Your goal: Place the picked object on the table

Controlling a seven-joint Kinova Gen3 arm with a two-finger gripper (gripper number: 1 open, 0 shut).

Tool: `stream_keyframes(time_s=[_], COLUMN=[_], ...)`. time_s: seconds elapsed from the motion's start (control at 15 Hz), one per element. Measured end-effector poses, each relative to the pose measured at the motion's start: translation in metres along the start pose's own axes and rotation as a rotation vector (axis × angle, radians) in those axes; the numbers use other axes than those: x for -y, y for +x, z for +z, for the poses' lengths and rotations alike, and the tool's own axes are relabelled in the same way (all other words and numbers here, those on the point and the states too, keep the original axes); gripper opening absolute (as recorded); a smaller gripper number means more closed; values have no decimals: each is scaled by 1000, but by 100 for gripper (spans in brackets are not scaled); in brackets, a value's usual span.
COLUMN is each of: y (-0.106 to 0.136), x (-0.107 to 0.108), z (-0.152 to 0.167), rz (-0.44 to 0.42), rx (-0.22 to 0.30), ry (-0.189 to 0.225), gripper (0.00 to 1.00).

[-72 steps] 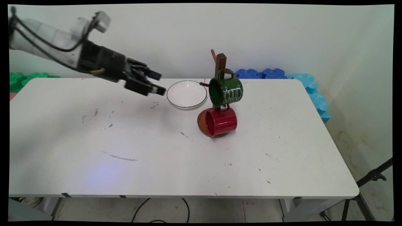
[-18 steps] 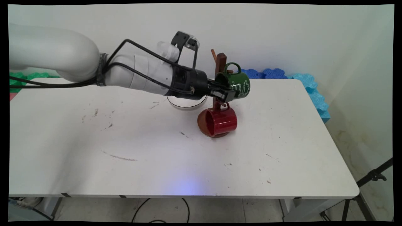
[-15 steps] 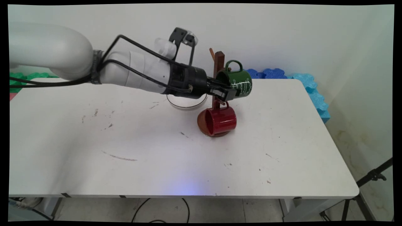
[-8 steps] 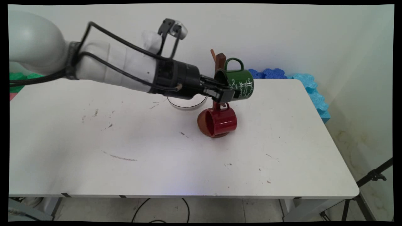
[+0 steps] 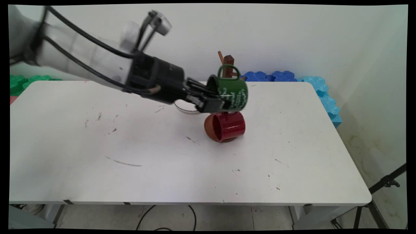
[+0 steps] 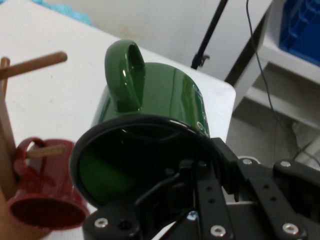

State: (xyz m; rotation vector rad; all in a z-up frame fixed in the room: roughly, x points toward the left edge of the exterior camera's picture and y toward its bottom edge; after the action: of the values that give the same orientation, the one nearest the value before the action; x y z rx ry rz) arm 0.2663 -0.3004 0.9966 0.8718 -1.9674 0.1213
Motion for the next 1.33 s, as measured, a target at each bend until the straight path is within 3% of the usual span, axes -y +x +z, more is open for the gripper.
stream_keyframes(time_s=[0.2,0.4,0.6,0.73,1.2,1.33], y=[9,15,17,21,30,30], x=[5,15,36,46,89,98], z=[-25,-45,-66,-78,-87,-84], rz=[35,52,67,101,190,201], rx=[55,128,235,294,552,601], ry=[-6,20,58,58,159,185], gripper=[0,0,0,0,0,0])
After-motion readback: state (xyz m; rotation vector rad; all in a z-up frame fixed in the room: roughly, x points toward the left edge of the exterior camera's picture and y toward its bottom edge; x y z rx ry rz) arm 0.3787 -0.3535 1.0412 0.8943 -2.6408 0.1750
